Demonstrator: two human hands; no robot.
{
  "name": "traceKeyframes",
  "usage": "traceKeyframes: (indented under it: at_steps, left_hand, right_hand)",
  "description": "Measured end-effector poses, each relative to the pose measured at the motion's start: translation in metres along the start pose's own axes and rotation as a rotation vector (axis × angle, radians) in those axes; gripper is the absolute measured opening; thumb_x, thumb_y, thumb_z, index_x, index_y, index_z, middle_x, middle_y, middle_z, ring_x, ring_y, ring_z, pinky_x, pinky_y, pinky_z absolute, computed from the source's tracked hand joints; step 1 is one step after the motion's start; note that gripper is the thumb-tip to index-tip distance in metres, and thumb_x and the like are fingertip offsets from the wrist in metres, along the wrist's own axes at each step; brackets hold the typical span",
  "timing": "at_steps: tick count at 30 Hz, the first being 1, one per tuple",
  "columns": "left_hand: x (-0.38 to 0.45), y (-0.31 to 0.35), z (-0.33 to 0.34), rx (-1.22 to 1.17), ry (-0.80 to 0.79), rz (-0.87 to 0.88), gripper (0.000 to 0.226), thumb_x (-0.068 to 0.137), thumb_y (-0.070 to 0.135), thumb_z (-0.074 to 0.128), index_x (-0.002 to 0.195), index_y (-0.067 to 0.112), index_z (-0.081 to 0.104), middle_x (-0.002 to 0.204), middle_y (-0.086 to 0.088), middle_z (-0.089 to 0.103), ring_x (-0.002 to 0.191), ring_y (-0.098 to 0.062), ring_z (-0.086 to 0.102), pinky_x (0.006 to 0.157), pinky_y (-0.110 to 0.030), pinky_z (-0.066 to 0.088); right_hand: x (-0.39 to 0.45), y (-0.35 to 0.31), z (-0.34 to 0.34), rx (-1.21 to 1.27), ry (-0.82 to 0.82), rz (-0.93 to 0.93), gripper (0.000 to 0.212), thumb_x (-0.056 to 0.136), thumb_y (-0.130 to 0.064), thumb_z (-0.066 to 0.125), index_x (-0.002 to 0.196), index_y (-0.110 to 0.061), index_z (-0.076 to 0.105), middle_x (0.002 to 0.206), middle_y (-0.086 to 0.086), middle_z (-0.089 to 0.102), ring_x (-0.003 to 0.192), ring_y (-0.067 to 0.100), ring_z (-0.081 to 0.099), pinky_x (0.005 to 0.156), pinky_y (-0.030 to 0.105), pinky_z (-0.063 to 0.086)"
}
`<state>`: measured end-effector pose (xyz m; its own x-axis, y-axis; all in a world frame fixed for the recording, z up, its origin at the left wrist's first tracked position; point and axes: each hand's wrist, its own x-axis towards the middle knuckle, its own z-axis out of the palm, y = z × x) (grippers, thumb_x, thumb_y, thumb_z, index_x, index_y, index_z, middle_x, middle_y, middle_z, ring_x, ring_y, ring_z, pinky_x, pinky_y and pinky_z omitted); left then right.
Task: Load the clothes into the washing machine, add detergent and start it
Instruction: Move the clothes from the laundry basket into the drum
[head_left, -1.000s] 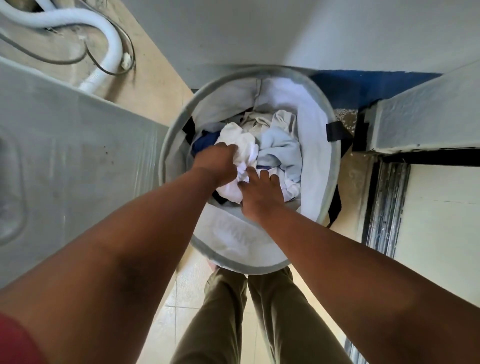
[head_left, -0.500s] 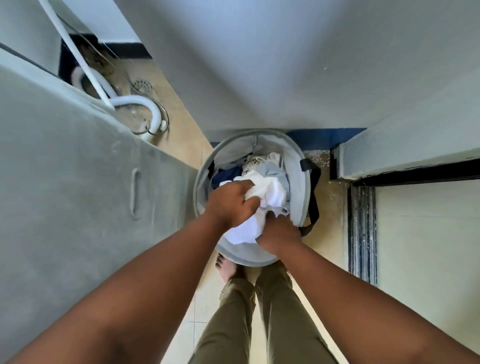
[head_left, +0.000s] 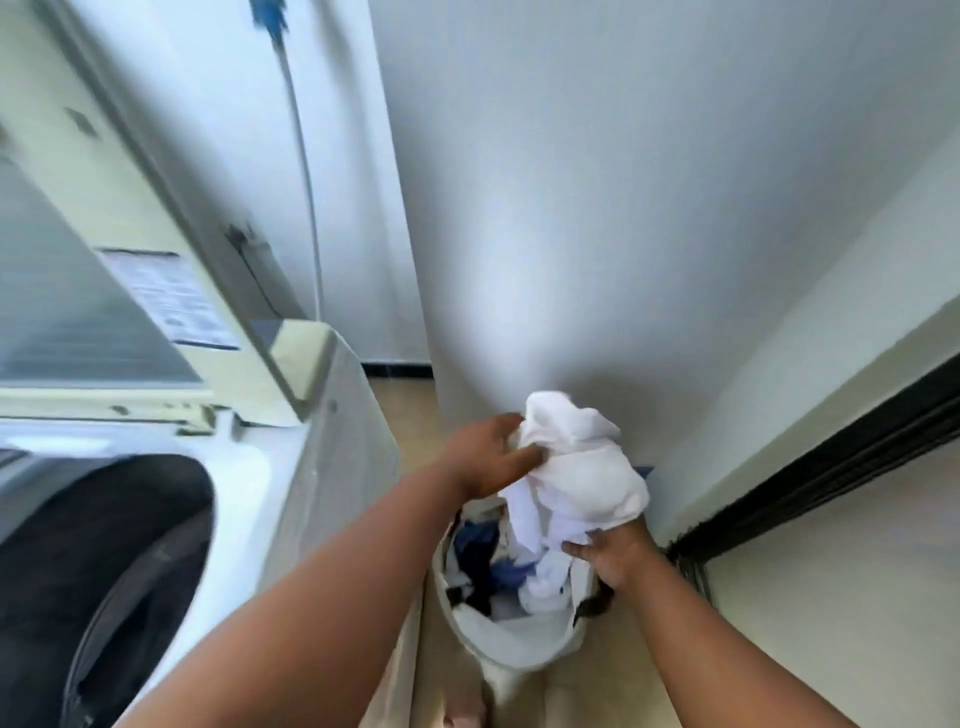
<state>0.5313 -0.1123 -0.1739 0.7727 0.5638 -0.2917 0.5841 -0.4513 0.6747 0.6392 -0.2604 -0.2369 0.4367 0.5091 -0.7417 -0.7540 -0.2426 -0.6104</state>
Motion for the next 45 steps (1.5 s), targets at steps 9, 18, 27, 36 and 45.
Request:
traceKeyframes:
  at_steps: [9,18,27,36,45]
  left_hand:
    - [-0.162,0.059,-0.073,-0.524,0.261,-0.114,0.084,0.058,0.081,0.064,0.122,0.029,0.05,0.121,0.004,0.057,0.107,-0.022,0.058,0.075,-0.047,0.054]
    - [-0.305,0.079,-0.208,-0.813,0.363,-0.035,0.064,0.07,0.07,0.061,0.119,0.029,0.053,0.1,-0.01,0.071,0.091,-0.027,0.069,0.078,-0.045,0.057]
    - [-0.366,-0.029,-0.29,-0.654,0.51,0.151,0.017,0.098,0.039,0.048,0.102,0.027,0.06,0.083,0.002,0.076,0.073,-0.01,0.072,0.056,-0.023,0.055]
    - [-0.327,-0.237,-0.333,-0.347,0.276,-0.252,0.061,0.082,0.076,0.041,0.123,0.032,0.052,0.12,0.006,0.061,0.105,-0.014,0.057,0.093,-0.028,0.043]
    - [-0.26,-0.349,-0.299,0.086,-0.2,-0.445,0.062,0.09,0.063,0.039,0.137,0.023,0.048,0.142,-0.004,0.05,0.125,-0.022,0.048,0.096,-0.032,0.035]
  right_hand:
    - [-0.184,-0.044,0.073,0.432,-0.551,-0.193,0.057,0.09,-0.054,0.044,0.124,-0.012,0.059,0.121,0.021,0.065,0.117,0.042,0.054,0.107,0.061,0.031]
    - [-0.353,-0.052,0.21,0.059,-0.803,-0.398,0.049,0.068,-0.042,0.055,0.1,-0.008,0.07,0.097,0.02,0.07,0.097,0.038,0.061,0.1,0.058,0.038]
    - [-0.331,0.027,0.348,-0.171,-0.704,-0.414,0.036,0.077,-0.052,0.056,0.085,-0.017,0.061,0.07,0.015,0.053,0.056,0.023,0.046,0.064,0.032,0.045]
    - [-0.2,0.157,0.46,-0.446,-0.185,-0.417,0.029,0.091,-0.008,0.061,0.118,-0.01,0.049,0.115,0.016,0.061,0.107,0.023,0.051,0.085,0.019,0.045]
    - [-0.121,0.217,0.46,-1.045,0.045,-0.411,0.019,0.086,-0.025,0.059,0.095,-0.009,0.054,0.089,0.01,0.067,0.066,0.017,0.06,0.056,0.024,0.043]
